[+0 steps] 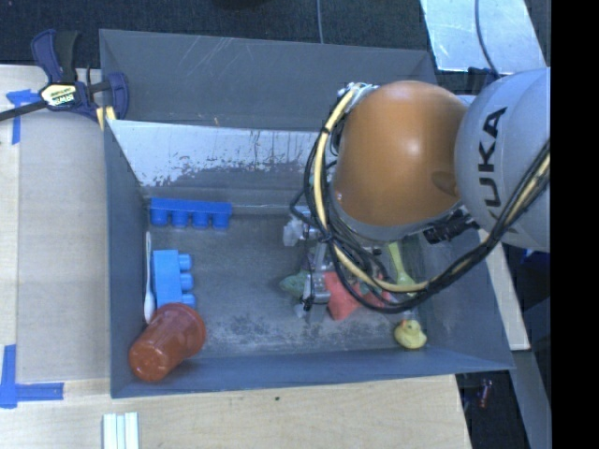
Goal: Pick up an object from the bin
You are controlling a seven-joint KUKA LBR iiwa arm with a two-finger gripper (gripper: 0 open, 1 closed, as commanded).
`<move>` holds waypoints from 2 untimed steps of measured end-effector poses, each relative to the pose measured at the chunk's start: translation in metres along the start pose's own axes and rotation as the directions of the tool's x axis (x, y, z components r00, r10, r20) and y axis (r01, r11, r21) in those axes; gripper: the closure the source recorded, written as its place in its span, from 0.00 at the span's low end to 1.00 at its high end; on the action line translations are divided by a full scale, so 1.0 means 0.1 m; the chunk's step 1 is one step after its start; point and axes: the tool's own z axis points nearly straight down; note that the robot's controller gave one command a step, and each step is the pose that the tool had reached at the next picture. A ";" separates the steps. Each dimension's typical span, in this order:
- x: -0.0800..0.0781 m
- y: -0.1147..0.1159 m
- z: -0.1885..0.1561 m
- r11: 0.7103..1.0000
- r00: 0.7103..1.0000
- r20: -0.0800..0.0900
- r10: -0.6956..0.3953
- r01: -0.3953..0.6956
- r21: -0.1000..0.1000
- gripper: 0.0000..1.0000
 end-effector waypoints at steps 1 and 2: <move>-0.02 -0.01 -0.05 1.000 1.000 0.009 0.004 -0.004 -0.002 1.00; -0.02 -0.01 -0.05 1.000 1.000 0.009 0.003 -0.003 -0.002 1.00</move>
Offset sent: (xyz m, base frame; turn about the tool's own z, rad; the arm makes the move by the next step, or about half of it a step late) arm 0.0000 0.0000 0.0000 0.0000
